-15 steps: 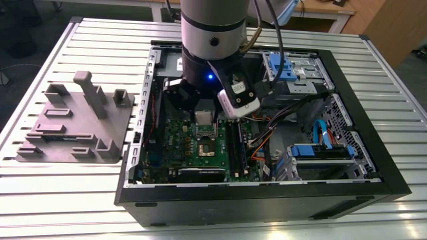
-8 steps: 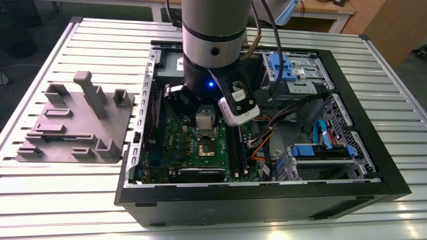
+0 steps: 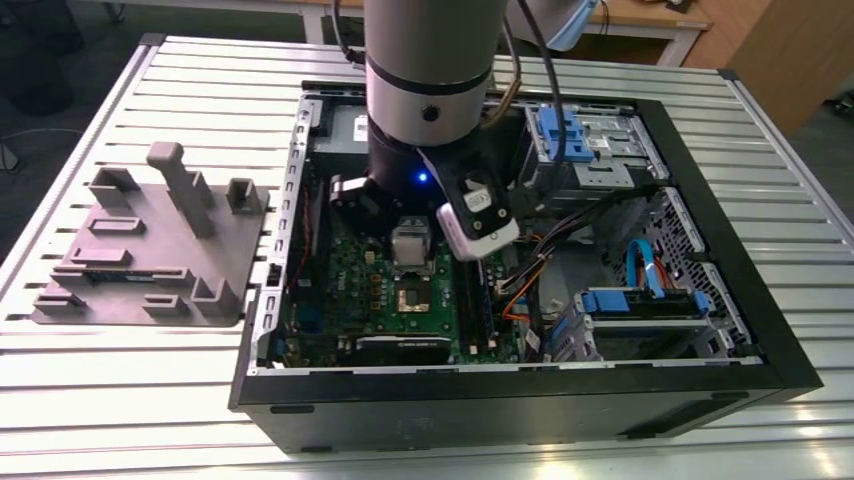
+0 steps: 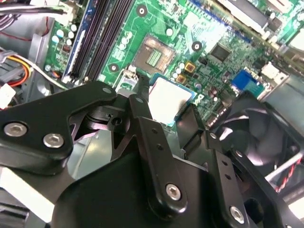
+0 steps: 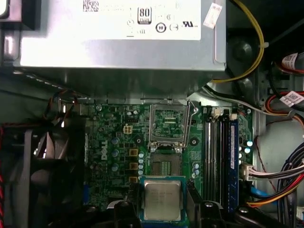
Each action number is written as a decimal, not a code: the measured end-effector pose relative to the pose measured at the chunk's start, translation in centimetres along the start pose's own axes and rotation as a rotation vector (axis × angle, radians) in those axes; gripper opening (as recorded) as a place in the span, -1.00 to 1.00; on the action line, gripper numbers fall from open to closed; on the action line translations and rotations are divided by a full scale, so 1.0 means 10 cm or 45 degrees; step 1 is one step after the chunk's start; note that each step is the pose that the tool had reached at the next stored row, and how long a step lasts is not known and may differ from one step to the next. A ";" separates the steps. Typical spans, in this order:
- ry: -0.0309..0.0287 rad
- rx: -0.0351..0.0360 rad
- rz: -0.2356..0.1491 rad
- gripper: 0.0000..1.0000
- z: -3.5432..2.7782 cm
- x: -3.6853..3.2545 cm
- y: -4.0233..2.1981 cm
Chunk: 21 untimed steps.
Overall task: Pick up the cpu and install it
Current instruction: 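Pick up the cpu and move it towards the insertion slot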
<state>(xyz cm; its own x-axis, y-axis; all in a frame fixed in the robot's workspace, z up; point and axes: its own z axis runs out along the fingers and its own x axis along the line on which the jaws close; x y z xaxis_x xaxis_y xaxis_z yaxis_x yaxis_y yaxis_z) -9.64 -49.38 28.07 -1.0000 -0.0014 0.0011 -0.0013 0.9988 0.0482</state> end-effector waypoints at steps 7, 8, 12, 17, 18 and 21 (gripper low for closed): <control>0.0007 -0.0003 0.000 -0.06 0.057 -0.023 -0.020; 0.0006 -0.0003 0.000 -0.06 0.057 -0.023 -0.020; 0.0006 -0.0002 0.000 -0.06 0.057 -0.023 -0.020; 0.0005 -0.0001 0.000 -0.06 0.057 -0.023 -0.020; 0.0006 0.0000 0.000 -0.06 0.057 -0.023 -0.020; 0.0006 0.0000 0.000 -0.06 0.057 -0.023 -0.020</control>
<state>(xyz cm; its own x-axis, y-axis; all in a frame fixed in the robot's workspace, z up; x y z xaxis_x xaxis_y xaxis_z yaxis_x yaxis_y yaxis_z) -9.41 -49.55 27.49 -1.0000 -0.0014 0.0015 -0.0013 0.9988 0.0481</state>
